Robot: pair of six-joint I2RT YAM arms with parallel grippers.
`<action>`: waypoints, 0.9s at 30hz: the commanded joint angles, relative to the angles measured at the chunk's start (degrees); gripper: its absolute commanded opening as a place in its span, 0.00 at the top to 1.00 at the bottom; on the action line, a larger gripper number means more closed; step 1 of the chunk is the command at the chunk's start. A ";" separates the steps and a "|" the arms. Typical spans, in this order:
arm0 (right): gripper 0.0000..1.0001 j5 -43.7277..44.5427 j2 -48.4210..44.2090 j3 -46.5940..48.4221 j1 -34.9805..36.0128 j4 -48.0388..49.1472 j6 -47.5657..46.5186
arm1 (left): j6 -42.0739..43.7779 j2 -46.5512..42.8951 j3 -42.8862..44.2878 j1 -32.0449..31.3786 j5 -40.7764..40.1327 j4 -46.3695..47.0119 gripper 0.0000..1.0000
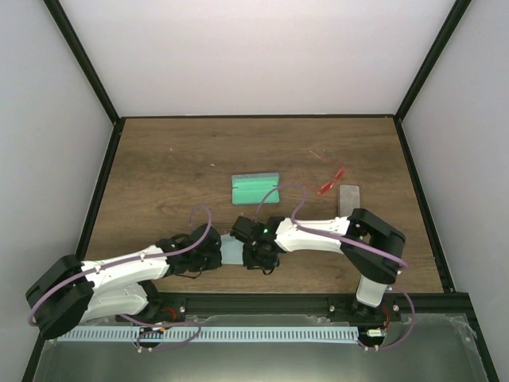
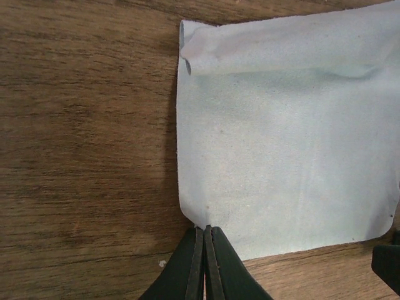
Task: Organize the sunglasses
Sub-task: Fold the glasses cleaning cloth at the center of the board.
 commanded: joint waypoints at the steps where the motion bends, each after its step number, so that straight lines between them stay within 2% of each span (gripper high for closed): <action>1: 0.73 2.39 2.53 1.46 0.17 -0.31 0.50 | 0.27 -0.17 -2.61 -0.28 0.75 -5.07 0.96; 12: 0.72 2.80 2.40 0.90 -0.53 0.56 0.58 | 0.71 -0.21 -2.77 -0.29 0.91 -5.29 0.96; 20: 0.82 2.66 2.65 0.22 -0.78 0.96 0.75 | 0.53 -0.54 -3.00 -0.31 0.93 -5.28 0.96; 27: 0.93 3.30 3.18 0.39 -1.03 0.32 0.82 | 0.66 -0.56 -3.09 -0.31 0.86 -5.44 0.96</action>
